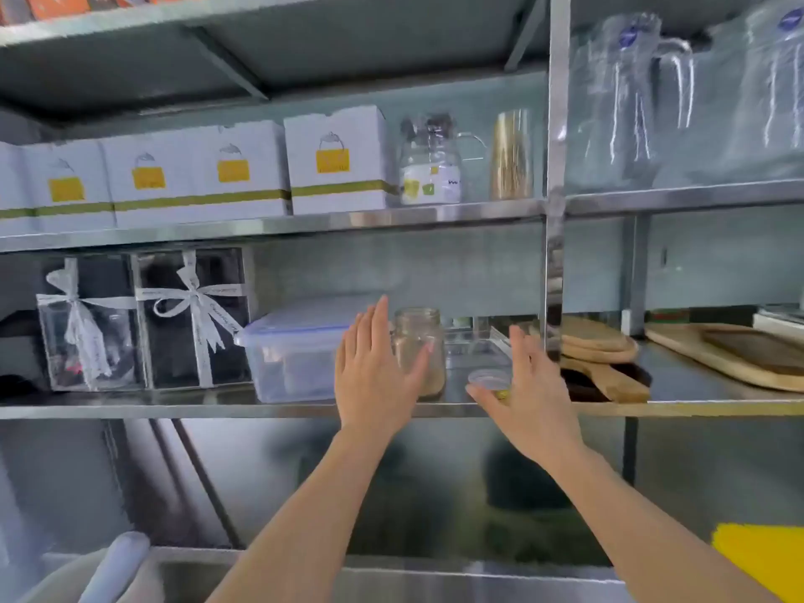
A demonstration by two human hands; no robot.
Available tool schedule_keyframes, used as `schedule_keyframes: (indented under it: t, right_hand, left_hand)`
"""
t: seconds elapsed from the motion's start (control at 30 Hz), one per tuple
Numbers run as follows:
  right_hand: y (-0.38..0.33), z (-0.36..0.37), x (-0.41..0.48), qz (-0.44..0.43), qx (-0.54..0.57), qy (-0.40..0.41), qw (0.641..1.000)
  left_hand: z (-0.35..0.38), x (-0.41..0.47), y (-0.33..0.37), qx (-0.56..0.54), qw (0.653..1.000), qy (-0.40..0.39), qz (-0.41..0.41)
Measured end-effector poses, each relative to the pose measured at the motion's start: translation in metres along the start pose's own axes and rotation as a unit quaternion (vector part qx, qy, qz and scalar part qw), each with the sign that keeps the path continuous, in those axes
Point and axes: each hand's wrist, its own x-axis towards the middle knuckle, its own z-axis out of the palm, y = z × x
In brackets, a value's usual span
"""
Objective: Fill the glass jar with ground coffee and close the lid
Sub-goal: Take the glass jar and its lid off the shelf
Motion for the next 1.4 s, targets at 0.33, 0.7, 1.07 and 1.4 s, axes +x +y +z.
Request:
schedule_keyframes:
  t: [0.33,0.7,1.07,1.4]
  right_hand:
    - [0.026,0.072,0.038,0.096,0.009,-0.029,0.995]
    - [0.026,0.101,0.049,0.16,-0.001,0.031,0.987]
    - [0.024,0.087,0.034,0.188,0.199,0.08,0.959]
    - [0.035,0.028,-0.148,0.189,0.257,-0.025,0.947]
  left_hand:
    - [0.085,0.018,-0.014,-0.047,0.984,-0.028,-0.171]
    - [0.127,0.031,-0.013,0.014,0.961,-0.064,-0.269]
    - [0.069,-0.013,-0.019,-0.166,0.954,-0.054,-0.245]
    - [-0.025,-0.143,-0.015,-0.238,0.905,-0.117,-0.334]
